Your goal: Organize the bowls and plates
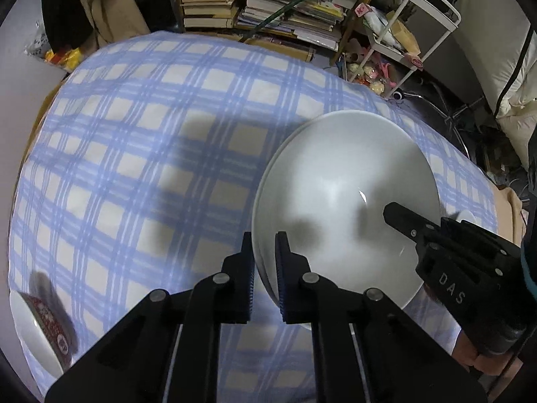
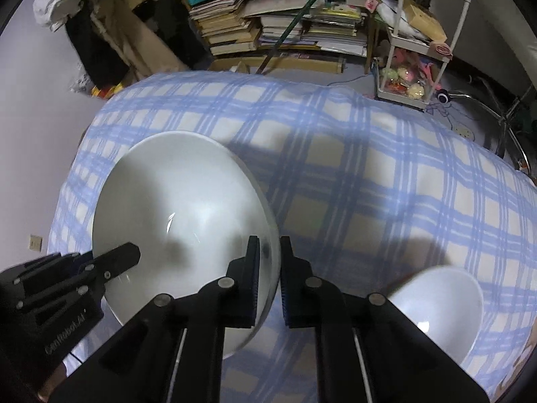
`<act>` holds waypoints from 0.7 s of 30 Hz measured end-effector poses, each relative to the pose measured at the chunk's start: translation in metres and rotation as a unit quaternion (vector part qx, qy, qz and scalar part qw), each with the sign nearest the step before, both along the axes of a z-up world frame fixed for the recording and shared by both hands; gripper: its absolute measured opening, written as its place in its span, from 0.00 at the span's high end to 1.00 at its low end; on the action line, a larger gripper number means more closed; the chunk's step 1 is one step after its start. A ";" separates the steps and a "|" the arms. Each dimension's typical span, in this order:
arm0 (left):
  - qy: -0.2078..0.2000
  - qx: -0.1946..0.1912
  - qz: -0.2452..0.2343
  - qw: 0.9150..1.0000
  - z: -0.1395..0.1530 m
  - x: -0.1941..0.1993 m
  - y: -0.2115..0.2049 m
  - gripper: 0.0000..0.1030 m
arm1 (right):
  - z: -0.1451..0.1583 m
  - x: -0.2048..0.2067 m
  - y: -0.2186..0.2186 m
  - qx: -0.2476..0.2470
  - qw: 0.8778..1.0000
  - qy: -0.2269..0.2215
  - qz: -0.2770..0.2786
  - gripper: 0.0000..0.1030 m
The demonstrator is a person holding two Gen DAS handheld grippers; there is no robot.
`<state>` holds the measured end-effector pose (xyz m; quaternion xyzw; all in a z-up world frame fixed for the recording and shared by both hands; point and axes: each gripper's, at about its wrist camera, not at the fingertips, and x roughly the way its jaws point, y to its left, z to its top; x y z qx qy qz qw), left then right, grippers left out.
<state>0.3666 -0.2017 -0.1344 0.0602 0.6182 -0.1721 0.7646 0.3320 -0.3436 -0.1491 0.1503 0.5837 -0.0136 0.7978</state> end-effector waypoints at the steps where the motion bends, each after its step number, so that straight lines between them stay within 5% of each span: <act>1: -0.001 0.000 -0.001 1.000 0.003 -0.002 0.003 0.89 | 0.003 -0.002 0.004 -0.004 1.000 0.000 0.005 0.88; 21: -0.036 0.015 0.027 0.999 0.057 -0.062 0.112 0.89 | 0.048 -0.065 0.109 0.006 0.998 -0.013 0.064 0.85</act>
